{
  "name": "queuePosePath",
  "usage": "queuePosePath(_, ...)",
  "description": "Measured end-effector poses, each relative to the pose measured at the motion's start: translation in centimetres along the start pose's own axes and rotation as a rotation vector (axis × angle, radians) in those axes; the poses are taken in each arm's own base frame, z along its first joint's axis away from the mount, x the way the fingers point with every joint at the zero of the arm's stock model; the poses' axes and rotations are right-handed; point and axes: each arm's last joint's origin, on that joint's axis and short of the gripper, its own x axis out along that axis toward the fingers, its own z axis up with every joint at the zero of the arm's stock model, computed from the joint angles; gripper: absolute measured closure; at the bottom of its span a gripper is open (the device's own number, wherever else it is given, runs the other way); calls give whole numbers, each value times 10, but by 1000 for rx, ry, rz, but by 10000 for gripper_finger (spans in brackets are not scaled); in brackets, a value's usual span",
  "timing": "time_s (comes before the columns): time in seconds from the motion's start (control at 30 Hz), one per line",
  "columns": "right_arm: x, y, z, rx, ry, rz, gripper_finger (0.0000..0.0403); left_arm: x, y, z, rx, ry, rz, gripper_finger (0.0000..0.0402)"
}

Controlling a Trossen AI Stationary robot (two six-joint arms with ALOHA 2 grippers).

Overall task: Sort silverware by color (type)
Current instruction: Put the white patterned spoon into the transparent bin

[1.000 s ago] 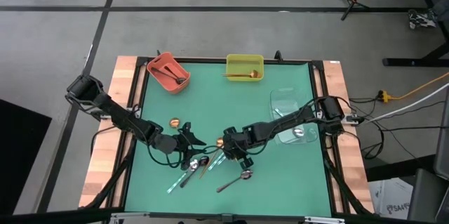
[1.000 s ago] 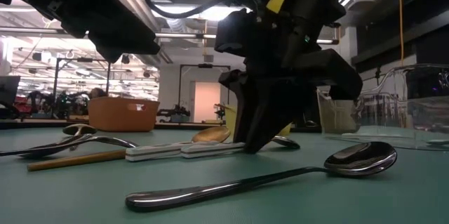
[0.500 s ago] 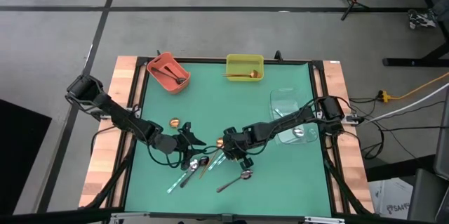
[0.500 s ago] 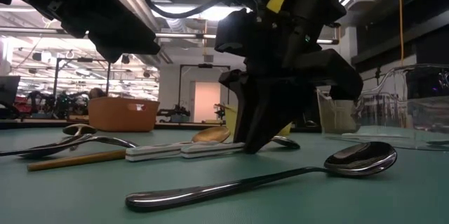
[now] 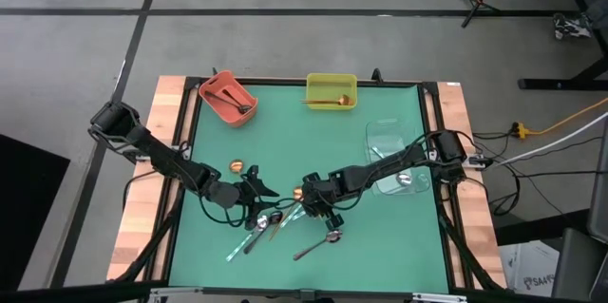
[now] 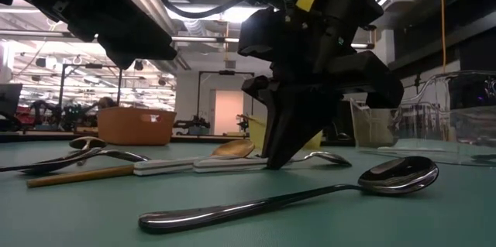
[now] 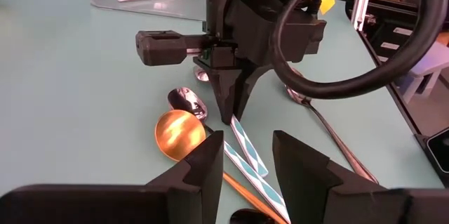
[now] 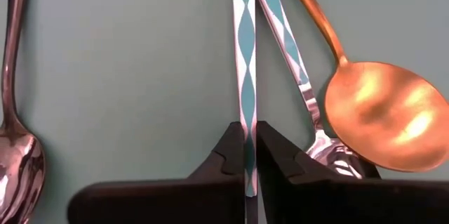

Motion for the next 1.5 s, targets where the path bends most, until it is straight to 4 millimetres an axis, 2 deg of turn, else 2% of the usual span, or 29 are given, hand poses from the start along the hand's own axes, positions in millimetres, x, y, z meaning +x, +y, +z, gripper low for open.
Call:
queuePosePath(0.47,0,0,0,0,1,-1,398,0,0,0,0,0,1,284)
queuePosePath(0.67,-9,1,1,0,-5,-8,398,0,0,0,0,0,1,284)
queuePosePath(1.07,-62,0,15,-7,-98,-74,398,0,1,0,0,-8,18,284)
queuePosePath(1.5,-129,2,17,1,-147,-224,398,0,1,0,0,-10,23,284)
